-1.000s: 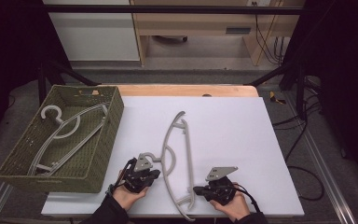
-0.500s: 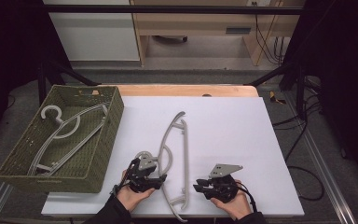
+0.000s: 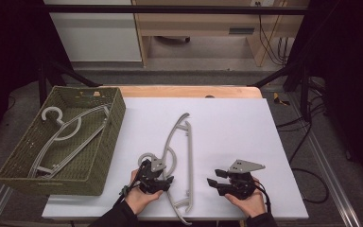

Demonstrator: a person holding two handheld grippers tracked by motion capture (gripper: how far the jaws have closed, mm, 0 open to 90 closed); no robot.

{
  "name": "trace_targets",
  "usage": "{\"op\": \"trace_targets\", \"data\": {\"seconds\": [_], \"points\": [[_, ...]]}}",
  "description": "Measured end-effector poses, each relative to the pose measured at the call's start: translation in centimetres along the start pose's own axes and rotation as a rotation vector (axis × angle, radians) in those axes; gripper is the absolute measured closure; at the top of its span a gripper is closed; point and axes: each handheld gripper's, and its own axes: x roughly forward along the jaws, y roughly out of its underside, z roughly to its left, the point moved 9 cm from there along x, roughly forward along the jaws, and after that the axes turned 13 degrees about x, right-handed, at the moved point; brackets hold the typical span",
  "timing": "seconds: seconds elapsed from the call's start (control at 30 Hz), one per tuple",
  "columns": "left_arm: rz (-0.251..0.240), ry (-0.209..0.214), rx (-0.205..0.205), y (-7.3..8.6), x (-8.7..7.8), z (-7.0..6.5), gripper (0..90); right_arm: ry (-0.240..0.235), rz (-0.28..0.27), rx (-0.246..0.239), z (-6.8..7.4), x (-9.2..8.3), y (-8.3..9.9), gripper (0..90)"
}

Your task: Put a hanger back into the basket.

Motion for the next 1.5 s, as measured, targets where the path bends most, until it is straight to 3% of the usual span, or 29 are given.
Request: {"op": "trace_targets", "data": {"seconds": [0.1, 0.2, 0.43, 0.47, 0.5, 0.53, 0.6, 0.63, 0.67, 0.73, 0.83, 0.93, 0.97, 1.07, 1.17, 1.27, 1.5], "points": [[-0.009, 0.001, 0.003, -0.2, 0.1, 0.5, 53.6, -0.004, 0.001, -0.002, 0.0, -0.1, 0.0, 49.3], [0.006, 0.034, 0.014, -0.2, 0.0, 0.8, 54.0, -0.004, 0.005, -0.004, 0.1, -0.2, 0.0, 48.5], [-0.012, 0.064, -0.007, -0.4, 0.0, 1.0, 55.0, 0.006, 0.001, -0.004, -0.2, -0.4, 0.0, 46.8], [-0.031, 0.084, -0.034, -0.6, -0.2, 1.2, 55.6, 0.003, -0.004, -0.007, -0.2, -0.4, -0.1, 46.2], [-0.031, 0.084, -0.034, -0.6, -0.2, 1.2, 55.0, 0.003, -0.004, -0.007, -0.2, -0.4, -0.1, 46.2], [-0.051, 0.036, -0.037, -1.2, -0.3, 2.0, 53.5, 0.006, -0.007, -0.001, -0.3, -0.4, -0.2, 45.7], [-0.051, 0.015, -0.031, -1.5, -0.3, 2.6, 50.2, 0.010, -0.006, 0.005, -0.3, -0.4, -0.2, 45.6], [-0.072, -0.047, -0.035, -2.4, -0.1, 4.0, 48.5, 0.012, -0.006, 0.005, -0.4, -0.5, -0.1, 45.5], [-0.071, -0.071, -0.031, -2.7, 0.2, 4.6, 47.7, 0.011, -0.009, 0.003, -0.4, -0.5, -0.2, 45.5], [-0.061, -0.084, -0.035, -2.9, 0.5, 5.1, 47.5, 0.011, -0.012, -0.002, -0.4, -0.5, -0.2, 45.5], [-0.024, -0.055, -0.072, -2.8, 2.3, 6.1, 48.8, 0.010, -0.009, -0.002, -0.4, -0.5, -0.2, 45.6], [0.002, -0.051, -0.077, -2.5, 3.2, 6.2, 50.7, 0.013, -0.007, 0.000, -0.5, -0.5, -0.1, 45.7], [0.007, -0.060, -0.054, -2.5, 3.2, 6.3, 52.8, 0.011, -0.005, -0.006, -0.5, -0.5, -0.1, 45.8], [0.013, -0.055, -0.056, -2.6, 3.3, 6.3, 56.2, 0.008, -0.006, -0.009, -0.6, -0.6, -0.2, 45.9], [0.030, -0.065, -0.040, -3.1, 3.6, 5.8, 68.4, 0.006, -0.007, -0.005, -0.5, -0.6, -0.2, 46.0], [0.054, -0.074, -0.050, -3.4, 3.7, 5.8, 70.7, 0.009, -0.006, -0.008, -0.5, -0.6, -0.2, 46.0], [0.051, -0.108, 0.000, -4.9, 4.3, 6.9, 78.7, 0.004, -0.005, -0.005, -0.5, -0.6, -0.2, 45.7]]}}
